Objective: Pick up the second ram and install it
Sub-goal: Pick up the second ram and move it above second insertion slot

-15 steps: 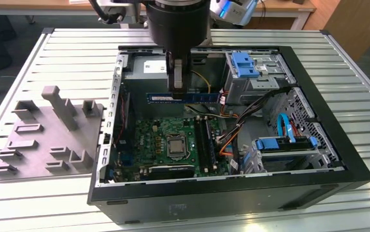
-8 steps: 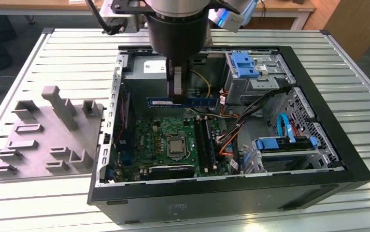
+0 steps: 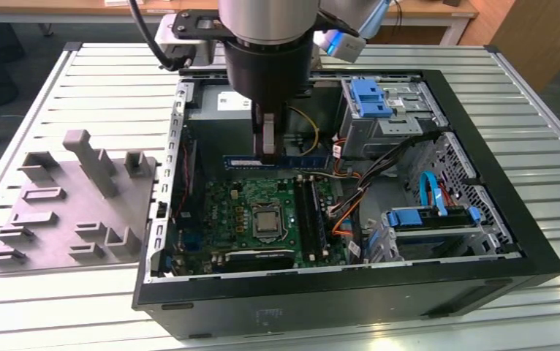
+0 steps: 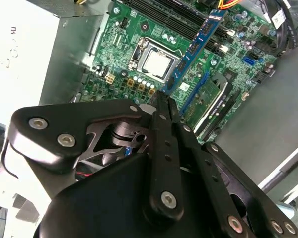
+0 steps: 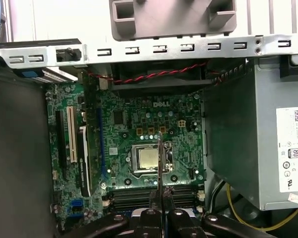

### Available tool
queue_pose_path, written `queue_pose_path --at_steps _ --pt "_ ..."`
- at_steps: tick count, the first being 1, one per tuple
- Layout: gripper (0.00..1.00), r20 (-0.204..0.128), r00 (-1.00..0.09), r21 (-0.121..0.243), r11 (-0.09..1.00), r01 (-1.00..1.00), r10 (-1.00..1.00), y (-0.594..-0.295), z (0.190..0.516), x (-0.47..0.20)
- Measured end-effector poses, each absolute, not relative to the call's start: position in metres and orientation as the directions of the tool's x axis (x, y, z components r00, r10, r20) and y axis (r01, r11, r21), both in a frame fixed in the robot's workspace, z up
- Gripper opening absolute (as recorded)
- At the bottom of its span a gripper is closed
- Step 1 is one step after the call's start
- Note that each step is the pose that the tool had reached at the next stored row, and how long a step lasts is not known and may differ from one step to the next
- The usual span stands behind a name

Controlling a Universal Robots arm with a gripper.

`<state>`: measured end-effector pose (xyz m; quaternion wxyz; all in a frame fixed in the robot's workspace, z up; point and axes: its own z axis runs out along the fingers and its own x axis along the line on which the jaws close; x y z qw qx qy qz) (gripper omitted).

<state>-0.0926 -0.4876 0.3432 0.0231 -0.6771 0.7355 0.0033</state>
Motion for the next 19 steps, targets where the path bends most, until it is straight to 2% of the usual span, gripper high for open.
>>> queue_pose_path --at_steps 19 --pt "0.13 -0.037 -0.073 -0.012 0.074 -0.997 -0.997 -0.4876 0.3334 -0.0927"
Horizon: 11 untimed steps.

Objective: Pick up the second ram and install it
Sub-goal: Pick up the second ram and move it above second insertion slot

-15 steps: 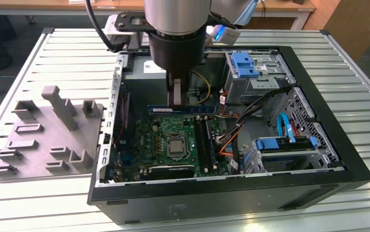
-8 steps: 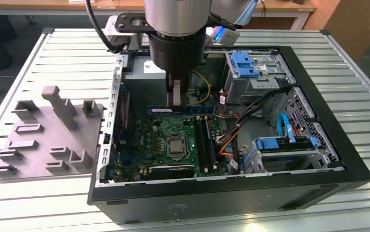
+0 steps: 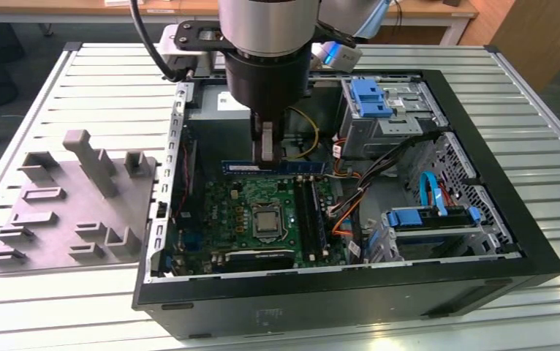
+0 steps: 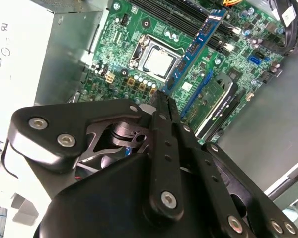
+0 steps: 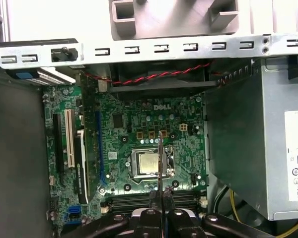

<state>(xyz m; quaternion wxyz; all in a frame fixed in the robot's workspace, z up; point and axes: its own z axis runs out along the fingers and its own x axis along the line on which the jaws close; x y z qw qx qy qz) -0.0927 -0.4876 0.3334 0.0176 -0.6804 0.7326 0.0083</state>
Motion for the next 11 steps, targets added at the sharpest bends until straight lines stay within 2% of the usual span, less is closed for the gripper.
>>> queue_pose_path --at_steps 11 --pt "0.13 -0.037 0.006 -0.012 -0.005 -1.0 -0.999 -0.488 0.318 -0.093"
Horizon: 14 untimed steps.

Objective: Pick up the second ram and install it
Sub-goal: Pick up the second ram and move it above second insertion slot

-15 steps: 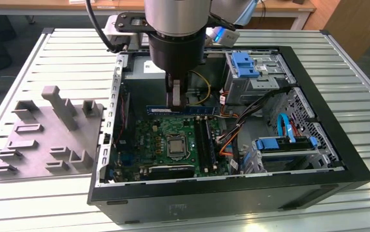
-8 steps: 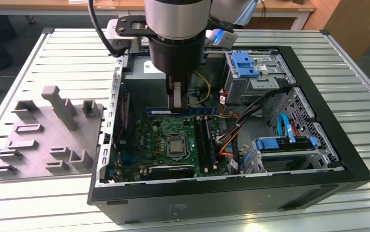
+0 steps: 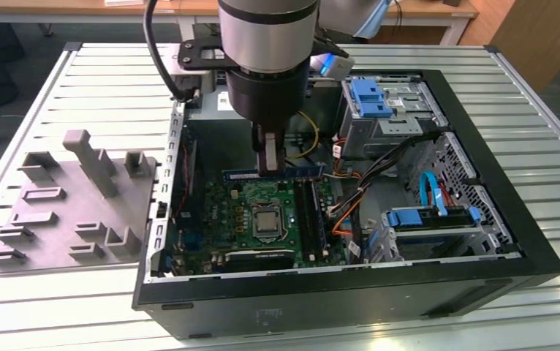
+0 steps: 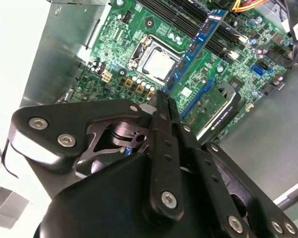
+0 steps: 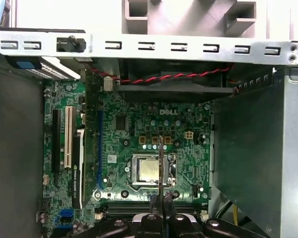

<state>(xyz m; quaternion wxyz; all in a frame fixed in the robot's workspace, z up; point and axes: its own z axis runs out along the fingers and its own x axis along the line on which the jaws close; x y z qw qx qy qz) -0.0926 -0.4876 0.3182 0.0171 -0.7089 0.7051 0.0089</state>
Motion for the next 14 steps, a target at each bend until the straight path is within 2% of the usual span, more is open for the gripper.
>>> queue_pose_path --at_steps 14 --pt "0.13 -0.038 0.003 -0.012 -0.003 -1.0 -0.999 -0.4877 0.3122 -0.0927"
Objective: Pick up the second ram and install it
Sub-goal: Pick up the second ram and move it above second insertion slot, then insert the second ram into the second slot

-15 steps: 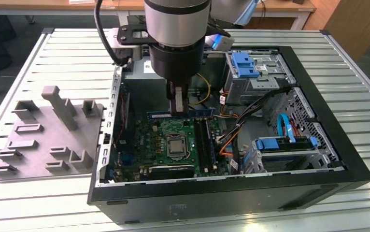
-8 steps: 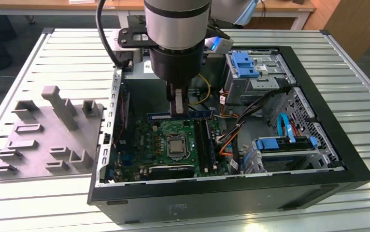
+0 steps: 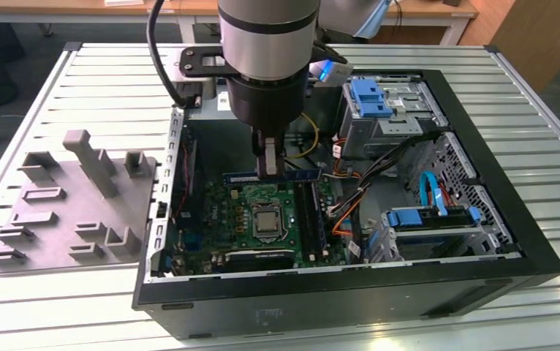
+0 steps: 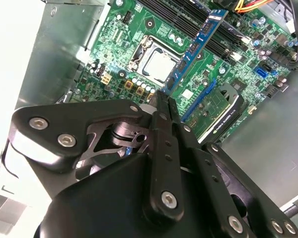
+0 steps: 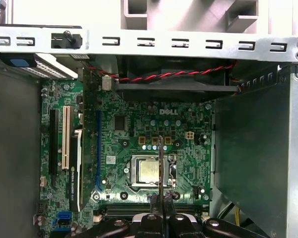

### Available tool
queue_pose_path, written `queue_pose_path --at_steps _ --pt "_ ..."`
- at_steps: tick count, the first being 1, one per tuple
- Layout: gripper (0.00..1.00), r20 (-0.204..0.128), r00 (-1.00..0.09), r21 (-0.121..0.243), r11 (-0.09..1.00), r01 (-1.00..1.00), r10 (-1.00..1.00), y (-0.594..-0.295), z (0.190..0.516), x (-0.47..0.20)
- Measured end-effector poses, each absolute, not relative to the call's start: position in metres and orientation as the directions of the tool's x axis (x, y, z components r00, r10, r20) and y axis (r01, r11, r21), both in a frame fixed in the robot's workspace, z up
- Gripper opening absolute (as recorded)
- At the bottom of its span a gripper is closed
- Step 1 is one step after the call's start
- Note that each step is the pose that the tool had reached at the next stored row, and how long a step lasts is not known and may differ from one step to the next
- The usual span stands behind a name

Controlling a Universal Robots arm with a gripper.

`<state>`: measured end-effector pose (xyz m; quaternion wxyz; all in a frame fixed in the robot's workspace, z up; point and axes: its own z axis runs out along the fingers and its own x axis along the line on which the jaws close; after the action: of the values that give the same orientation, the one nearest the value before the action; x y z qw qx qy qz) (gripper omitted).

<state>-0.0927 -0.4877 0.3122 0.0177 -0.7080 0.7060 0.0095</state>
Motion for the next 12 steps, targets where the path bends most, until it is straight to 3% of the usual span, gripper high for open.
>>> queue_pose_path --at_steps 12 --pt "0.13 -0.039 0.003 -0.012 -0.003 -1.0 -0.999 -0.4877 0.3116 -0.0926"
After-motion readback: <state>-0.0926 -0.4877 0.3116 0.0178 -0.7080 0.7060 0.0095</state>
